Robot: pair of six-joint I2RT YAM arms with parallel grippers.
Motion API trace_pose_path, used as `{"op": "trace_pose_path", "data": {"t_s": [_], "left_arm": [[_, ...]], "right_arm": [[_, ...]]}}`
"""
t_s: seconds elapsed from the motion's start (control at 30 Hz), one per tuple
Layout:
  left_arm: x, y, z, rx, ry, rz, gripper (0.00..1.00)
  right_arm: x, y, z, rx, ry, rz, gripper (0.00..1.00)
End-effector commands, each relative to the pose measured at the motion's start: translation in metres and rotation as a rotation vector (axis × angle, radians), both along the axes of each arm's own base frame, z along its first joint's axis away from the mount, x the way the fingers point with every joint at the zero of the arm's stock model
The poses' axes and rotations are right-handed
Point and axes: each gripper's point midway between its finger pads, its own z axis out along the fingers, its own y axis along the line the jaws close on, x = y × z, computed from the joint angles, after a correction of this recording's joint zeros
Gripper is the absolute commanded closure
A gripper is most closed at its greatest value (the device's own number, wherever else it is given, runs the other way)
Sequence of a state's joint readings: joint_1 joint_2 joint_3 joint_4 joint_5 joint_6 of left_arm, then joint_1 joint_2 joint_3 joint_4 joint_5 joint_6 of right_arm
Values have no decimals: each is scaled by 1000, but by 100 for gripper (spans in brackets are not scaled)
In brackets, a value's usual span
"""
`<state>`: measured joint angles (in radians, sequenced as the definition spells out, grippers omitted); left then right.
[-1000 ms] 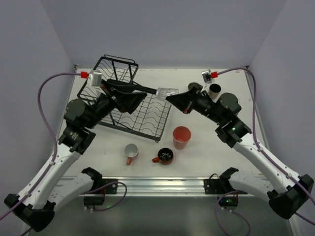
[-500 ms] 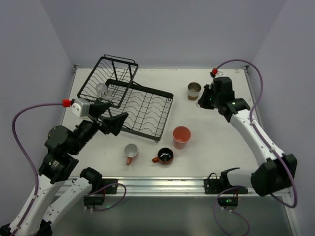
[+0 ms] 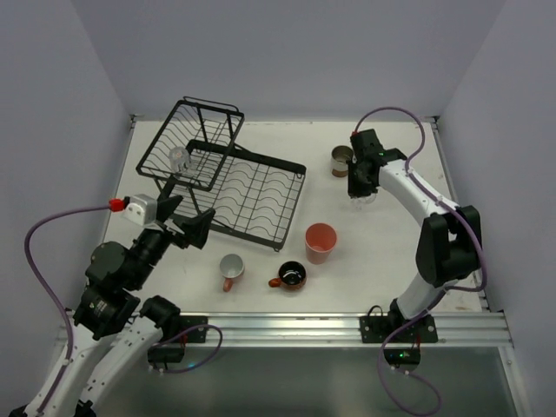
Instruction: Unload the cups from the dish rack
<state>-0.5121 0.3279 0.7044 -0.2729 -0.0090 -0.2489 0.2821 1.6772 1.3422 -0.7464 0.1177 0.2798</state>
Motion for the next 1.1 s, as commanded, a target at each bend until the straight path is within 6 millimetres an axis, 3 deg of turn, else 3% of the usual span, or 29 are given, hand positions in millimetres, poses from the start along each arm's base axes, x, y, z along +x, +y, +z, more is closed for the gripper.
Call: {"op": "trace_pose_path", "data": {"t_s": [0.0, 0.13, 0.47, 0.93, 1.03, 1.07], "left_arm": [[1, 23, 8, -27, -46, 114, 0], [2, 36, 8, -47, -44, 180, 0], [10, 32, 2, -33, -15, 179, 0], [17, 32, 4, -34, -2, 189, 0], [18, 34, 9, -40, -4, 200, 0], [20, 33, 10, -37, 1, 203, 0]], "right_arm": [[5, -2, -14, -27, 29, 18, 100], [7, 4, -28, -4, 47, 24, 100], [9, 7, -38, -5, 65, 36, 96], [14, 11, -27, 20, 23, 39, 73], [16, 13, -17, 35, -5, 41, 63], [17, 14, -12, 39, -22, 43, 55]]}}
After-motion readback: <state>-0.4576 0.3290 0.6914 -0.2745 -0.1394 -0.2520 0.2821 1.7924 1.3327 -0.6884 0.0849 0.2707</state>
